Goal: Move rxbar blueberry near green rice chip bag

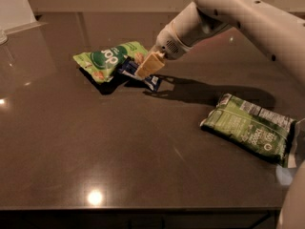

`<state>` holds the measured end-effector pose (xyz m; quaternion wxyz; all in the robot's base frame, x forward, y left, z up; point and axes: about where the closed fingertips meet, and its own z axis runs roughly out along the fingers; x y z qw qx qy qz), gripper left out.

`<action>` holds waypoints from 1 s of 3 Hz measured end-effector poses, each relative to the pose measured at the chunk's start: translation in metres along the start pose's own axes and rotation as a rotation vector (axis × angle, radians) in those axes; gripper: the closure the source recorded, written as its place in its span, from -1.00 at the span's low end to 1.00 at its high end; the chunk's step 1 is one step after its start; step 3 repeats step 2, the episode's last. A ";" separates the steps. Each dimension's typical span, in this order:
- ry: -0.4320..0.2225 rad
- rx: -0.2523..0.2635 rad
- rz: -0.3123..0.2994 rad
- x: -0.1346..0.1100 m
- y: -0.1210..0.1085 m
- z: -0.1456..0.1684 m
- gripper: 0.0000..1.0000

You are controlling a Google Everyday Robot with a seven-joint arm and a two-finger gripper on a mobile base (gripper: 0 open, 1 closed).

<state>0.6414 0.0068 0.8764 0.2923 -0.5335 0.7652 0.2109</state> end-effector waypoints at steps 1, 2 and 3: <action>0.001 -0.004 -0.001 0.000 0.001 0.002 -1.00; 0.001 -0.004 -0.001 0.000 0.001 0.002 -1.00; 0.001 -0.004 -0.001 0.000 0.001 0.002 -1.00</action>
Offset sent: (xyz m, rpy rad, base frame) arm -0.0003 0.0018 -0.0011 -0.0003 0.0020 0.0031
